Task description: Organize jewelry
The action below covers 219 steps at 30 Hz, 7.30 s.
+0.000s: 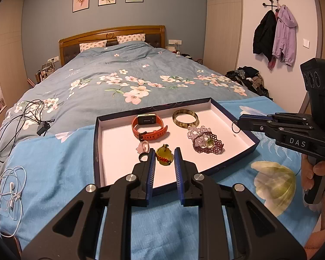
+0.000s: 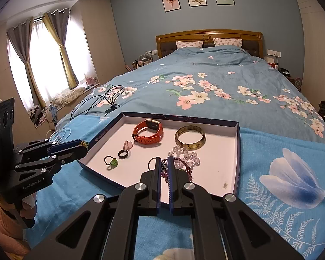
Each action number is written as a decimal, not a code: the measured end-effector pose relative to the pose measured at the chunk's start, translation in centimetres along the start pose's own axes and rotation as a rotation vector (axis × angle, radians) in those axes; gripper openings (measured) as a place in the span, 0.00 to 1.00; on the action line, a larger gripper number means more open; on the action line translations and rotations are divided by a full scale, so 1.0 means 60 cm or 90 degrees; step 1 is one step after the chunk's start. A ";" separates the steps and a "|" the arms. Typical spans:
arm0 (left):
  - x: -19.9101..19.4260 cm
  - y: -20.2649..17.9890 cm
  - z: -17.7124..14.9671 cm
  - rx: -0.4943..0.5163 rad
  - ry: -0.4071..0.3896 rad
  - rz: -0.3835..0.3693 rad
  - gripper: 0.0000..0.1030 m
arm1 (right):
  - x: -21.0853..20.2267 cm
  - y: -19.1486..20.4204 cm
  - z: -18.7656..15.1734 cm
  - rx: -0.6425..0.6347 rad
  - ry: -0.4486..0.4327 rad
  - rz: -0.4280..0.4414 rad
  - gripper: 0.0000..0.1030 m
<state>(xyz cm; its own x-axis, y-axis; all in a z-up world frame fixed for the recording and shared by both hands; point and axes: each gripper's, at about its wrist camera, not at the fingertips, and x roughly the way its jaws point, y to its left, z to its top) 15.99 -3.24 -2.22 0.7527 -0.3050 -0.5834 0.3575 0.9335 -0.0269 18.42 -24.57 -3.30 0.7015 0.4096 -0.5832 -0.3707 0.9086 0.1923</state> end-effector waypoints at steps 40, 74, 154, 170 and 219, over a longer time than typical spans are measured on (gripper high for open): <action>0.023 0.012 0.017 0.000 0.005 0.004 0.17 | 0.010 -0.002 0.000 -0.004 0.006 -0.004 0.04; 0.062 0.020 0.023 -0.006 0.030 0.017 0.17 | 0.019 -0.060 -0.009 0.001 0.045 -0.034 0.04; 0.152 0.032 0.021 -0.022 0.100 0.040 0.17 | 0.136 -0.036 0.044 0.015 0.119 -0.079 0.05; 0.128 0.030 0.021 -0.027 0.073 0.051 0.50 | 0.090 -0.023 0.031 0.022 0.079 -0.071 0.43; -0.277 -0.075 -0.114 -0.027 -0.308 0.211 0.94 | -0.208 0.139 -0.128 -0.050 -0.280 -0.187 0.93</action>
<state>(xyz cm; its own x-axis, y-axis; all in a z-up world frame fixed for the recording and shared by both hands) -1.92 -1.11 2.06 0.9909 -0.0376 -0.1296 0.0450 0.9975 0.0551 1.89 -22.71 -0.46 0.9652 0.1500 -0.2144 -0.1534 0.9882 0.0010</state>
